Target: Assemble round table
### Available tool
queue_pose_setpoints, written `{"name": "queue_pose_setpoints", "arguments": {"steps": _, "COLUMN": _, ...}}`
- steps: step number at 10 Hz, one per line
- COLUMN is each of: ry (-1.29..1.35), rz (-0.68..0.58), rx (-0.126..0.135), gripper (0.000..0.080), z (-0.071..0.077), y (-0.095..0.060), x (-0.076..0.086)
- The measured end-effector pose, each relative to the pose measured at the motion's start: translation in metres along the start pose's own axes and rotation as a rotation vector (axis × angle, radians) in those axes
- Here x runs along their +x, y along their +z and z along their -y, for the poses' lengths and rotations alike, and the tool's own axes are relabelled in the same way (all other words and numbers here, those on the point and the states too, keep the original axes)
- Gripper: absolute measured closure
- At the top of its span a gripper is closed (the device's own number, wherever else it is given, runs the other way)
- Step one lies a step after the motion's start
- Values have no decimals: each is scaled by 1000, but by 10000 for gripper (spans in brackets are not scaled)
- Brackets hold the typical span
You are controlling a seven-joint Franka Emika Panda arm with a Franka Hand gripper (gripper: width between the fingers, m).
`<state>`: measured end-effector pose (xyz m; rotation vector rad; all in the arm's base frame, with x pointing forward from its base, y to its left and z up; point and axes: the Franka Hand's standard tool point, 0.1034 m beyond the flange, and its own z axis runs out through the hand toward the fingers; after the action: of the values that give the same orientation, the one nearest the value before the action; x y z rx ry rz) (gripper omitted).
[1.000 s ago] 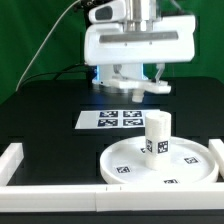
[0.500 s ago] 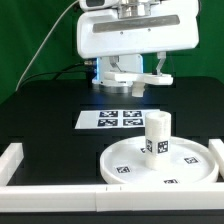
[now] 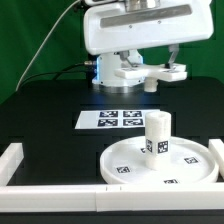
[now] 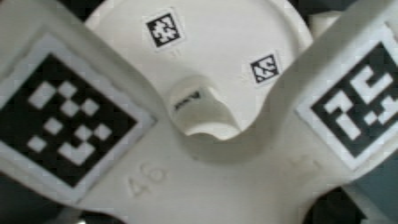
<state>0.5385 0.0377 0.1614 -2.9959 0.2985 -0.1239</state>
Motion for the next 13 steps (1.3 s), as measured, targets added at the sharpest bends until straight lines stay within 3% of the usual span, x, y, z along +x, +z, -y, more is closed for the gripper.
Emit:
{"name": "queue_pose_setpoints", "arguments": {"steps": 1, "ry": 57, "rz": 43, "rx": 10, "gripper": 351, "z": 11, "y": -8, "x": 6}}
{"name": "queue_pose_setpoints", "arguments": {"steps": 5, "ry": 52, "rz": 47, "rx": 7, "gripper": 351, "z": 11, "y": -6, "x": 10}}
{"name": "queue_pose_setpoints", "arguments": {"steps": 10, "ry": 47, "rz": 34, "rx": -20, "gripper": 351, "z": 6, "y": 12, "x": 25}}
{"name": "queue_pose_setpoints", "arguments": {"steps": 13, "ry": 53, "rz": 22, "rx": -39, "gripper": 351, "z": 6, "y": 30, "x": 25}}
